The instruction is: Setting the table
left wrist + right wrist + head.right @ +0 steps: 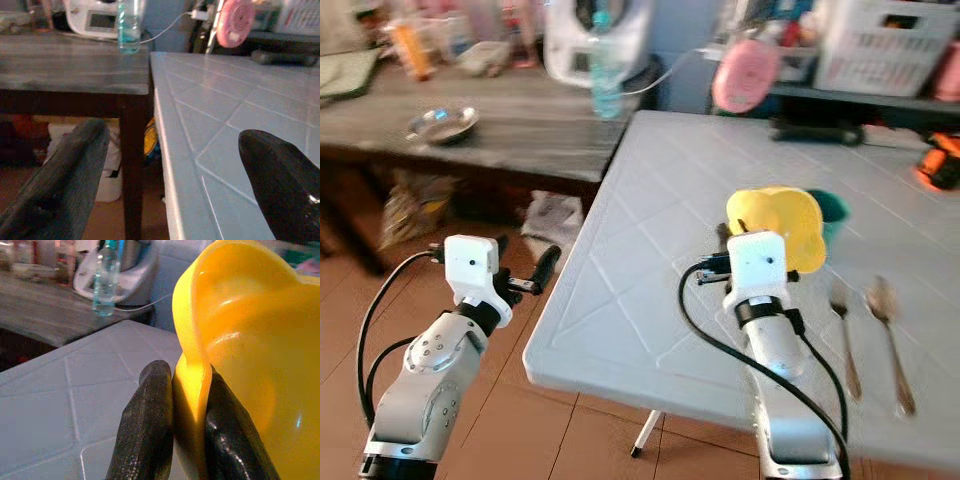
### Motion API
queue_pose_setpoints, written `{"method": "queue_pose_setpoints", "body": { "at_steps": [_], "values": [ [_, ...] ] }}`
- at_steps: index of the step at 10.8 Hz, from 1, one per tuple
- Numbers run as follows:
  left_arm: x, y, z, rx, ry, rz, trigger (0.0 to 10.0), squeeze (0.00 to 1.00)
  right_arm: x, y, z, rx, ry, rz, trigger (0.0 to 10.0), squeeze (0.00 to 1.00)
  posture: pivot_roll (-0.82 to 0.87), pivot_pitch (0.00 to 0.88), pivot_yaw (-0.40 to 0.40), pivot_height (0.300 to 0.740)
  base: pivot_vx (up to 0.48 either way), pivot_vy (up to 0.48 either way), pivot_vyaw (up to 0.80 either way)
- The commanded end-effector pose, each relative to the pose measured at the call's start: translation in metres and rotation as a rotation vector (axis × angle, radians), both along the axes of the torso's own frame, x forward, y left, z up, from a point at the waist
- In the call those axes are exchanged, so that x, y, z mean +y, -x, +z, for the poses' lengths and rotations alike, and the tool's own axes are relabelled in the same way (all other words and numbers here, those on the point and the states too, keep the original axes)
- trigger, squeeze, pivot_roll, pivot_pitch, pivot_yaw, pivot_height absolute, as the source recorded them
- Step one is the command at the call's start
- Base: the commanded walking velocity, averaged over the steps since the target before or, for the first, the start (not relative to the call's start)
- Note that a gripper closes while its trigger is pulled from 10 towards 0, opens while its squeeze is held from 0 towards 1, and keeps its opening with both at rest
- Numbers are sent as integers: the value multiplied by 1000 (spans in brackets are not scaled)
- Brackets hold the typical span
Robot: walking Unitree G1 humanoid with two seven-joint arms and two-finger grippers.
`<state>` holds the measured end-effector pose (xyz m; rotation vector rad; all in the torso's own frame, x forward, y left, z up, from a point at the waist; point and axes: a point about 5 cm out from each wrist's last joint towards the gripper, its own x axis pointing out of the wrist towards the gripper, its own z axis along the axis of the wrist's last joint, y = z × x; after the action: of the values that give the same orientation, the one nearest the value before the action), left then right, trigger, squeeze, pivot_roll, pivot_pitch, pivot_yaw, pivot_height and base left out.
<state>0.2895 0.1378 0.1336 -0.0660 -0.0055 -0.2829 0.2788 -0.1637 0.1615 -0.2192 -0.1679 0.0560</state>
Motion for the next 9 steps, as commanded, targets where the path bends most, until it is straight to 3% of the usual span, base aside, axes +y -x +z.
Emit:
{"method": "queue_pose_setpoints", "body": {
  "at_steps": [1, 5, 9],
  "values": [
    [4, -1, 0, 8, -10, 4, 10000, 0, 2, 1, 7, -24, -11, 10, 0, 0, -27, 18, 21, 740, 0, 315, -600],
    [4, -2, 0, 9, -19, 2, 10000, 0, 1, 2, 6, -18, -7, 11, 0, 0, -30, 19, 23, 740, 0, 314, -597],
    [2, -1, -2, 9, -18, 6, 10000, 0, 2, 1, 9, -28, -3, 27, 0, 0, -30, 19, 16, 740, 0, 326, 0]
  ]
}}
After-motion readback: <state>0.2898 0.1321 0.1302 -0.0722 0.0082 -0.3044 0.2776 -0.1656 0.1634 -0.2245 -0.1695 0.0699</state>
